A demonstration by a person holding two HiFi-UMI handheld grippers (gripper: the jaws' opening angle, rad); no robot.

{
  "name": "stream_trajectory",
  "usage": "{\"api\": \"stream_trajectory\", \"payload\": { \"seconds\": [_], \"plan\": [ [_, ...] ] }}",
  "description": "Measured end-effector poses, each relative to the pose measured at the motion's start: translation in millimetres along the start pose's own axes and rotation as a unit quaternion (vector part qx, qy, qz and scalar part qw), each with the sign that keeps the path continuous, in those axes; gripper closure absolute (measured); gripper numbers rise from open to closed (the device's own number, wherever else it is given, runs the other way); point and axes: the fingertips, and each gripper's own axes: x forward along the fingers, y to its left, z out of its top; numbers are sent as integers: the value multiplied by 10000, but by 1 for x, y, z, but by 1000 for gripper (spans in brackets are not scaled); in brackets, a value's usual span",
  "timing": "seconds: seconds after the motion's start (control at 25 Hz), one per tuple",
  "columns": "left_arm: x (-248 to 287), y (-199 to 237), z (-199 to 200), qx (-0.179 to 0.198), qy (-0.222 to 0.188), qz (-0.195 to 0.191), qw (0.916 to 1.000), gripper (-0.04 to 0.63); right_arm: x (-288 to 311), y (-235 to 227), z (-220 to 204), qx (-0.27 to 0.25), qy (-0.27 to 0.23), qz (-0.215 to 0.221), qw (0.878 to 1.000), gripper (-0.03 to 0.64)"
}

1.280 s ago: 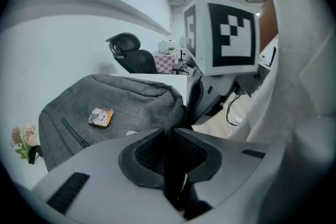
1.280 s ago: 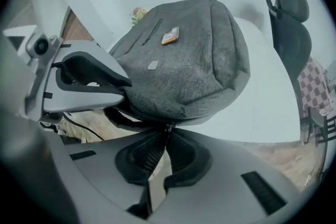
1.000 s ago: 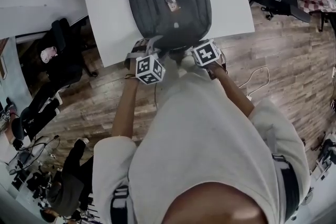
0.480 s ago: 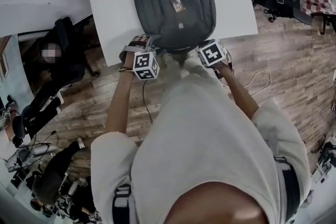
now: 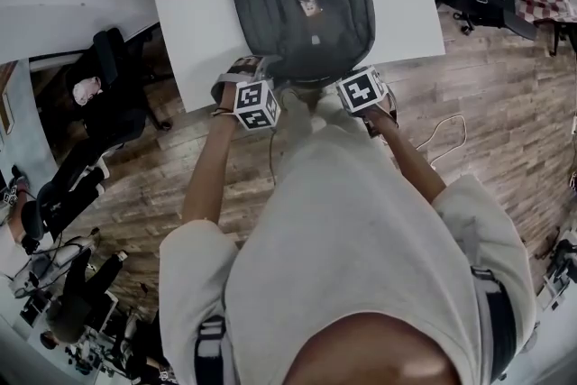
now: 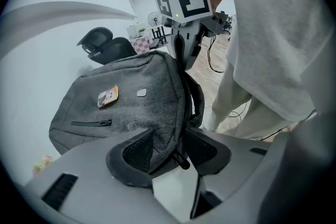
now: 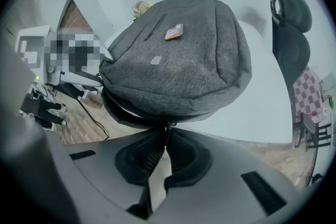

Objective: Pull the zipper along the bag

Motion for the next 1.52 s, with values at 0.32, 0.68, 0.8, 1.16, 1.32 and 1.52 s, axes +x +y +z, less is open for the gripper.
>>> {"api": "stream_trajectory", "payload": {
  "seconds": [0.32, 0.68, 0.8, 1.16, 1.32, 1.52],
  "plan": [
    [4, 0, 0, -121, -22, -43, 9999, 403, 2, 17, 0, 364, 69, -18, 9993, 592],
    [4, 1, -1, -196, -58, -12, 9998, 407, 11, 51, 6, 310, 216, 158, 9992, 592],
    [5, 1, -2, -224, -54, 13, 9997, 407, 10, 56, 9, 374, 231, 276, 9987, 589],
    [5, -1, -3, -270, -50, 2, 9996, 407, 8, 68, 4, 705, 628, 974, 9908, 588],
    [5, 0, -4, -278, -84, -17, 9996, 408, 9, 70, 8, 763, 667, 980, 9900, 587],
    [5, -2, -2, -293, -116, 5, 9995, 408, 8, 75, 11, 858, 840, 1198, 9855, 583]
  ]
}}
